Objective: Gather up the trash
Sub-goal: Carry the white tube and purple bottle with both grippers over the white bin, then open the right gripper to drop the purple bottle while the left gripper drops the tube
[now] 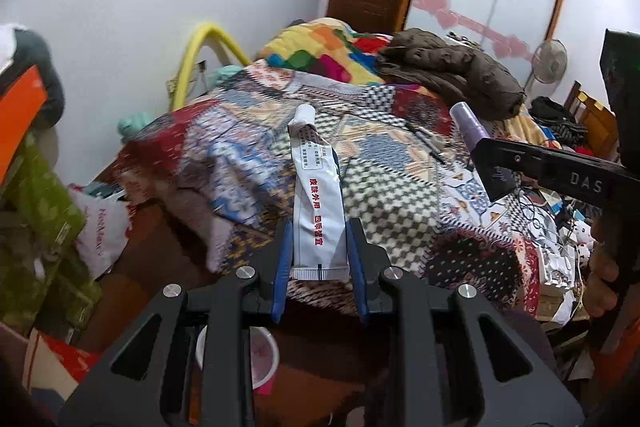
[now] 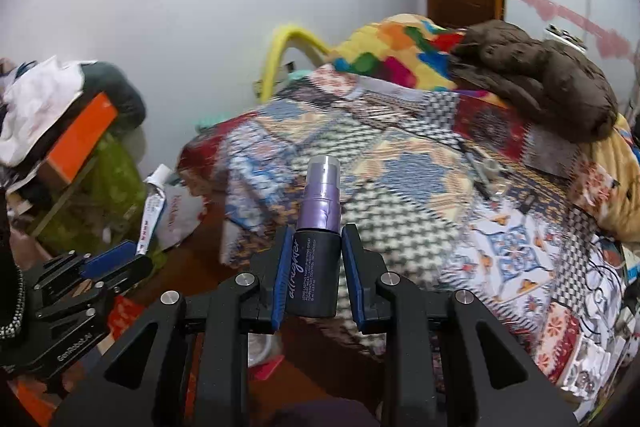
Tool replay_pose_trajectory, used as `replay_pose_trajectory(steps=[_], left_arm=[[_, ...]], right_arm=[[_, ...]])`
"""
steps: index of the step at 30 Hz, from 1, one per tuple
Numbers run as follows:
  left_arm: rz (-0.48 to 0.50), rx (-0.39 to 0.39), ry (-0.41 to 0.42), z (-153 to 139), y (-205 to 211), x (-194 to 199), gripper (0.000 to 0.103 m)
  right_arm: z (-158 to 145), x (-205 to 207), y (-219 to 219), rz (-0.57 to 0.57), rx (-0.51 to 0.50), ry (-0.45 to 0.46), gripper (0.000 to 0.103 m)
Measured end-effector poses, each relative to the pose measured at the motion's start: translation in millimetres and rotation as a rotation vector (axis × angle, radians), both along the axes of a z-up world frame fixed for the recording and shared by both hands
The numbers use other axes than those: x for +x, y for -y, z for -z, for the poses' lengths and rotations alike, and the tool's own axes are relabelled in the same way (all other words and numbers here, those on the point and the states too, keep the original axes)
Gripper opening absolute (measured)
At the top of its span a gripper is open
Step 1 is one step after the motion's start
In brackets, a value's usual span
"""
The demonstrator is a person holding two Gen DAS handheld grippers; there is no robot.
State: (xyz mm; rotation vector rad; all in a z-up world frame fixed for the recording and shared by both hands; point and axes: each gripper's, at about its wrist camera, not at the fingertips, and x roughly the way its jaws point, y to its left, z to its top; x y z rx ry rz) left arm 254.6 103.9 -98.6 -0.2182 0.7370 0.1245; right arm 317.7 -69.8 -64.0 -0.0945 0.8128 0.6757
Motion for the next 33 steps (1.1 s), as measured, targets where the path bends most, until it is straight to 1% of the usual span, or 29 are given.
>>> replay_pose_trajectory(steps=[5, 10, 12, 16, 19, 20, 25, 29, 31, 33], left_arm=[[-0.053, -0.008, -0.020, 10.0, -30.0, -32.0, 0.026], [-0.094, -0.017, -0.074, 28.9, -57.5, -56.7, 0.026], [-0.109, -0.023, -0.109, 41.9, -68.5, -64.5, 0.026], [-0.129, -0.057, -0.169, 69.0, -83.8, -74.3, 0.026], [-0.141, -0.083, -0.226, 94.5, -93.8, -76.9, 0.026], [-0.144, -0.093, -0.240, 100.4, -95.6, -77.1, 0.026], [-0.160, -0.139, -0.315, 133.3, -105.2, -77.6, 0.026], [-0.170, -0.154, -0.358, 151.9, -109.1, -73.3, 0.026], [-0.178, -0.159, -0.374, 159.5, -112.7, -69.8, 0.026], [-0.185, -0.168, -0.386, 165.6, -116.1, -66.0, 0.026]], right_arm=[[8.3, -24.6, -34.0, -0.077, 0.004, -0.029, 0.023], [23.8, -46.2, -71.7, -0.158, -0.012, -0.062, 0.023], [33.1, -53.6, -85.9, -0.185, -0.021, -0.084, 0.023], [54.5, -65.1, -111.8, -0.240, -0.051, -0.137, 0.023], [72.8, -71.2, -127.7, -0.277, -0.078, -0.186, 0.023], [81.8, -71.6, -133.4, -0.292, -0.090, -0.211, 0.023], [113.2, -75.9, -156.9, -0.341, -0.158, -0.282, 0.024], [129.8, -75.3, -171.6, -0.375, -0.208, -0.302, 0.024], [135.4, -72.7, -177.2, -0.376, -0.217, -0.328, 0.024], [137.3, -69.4, -182.0, -0.375, -0.221, -0.334, 0.025]])
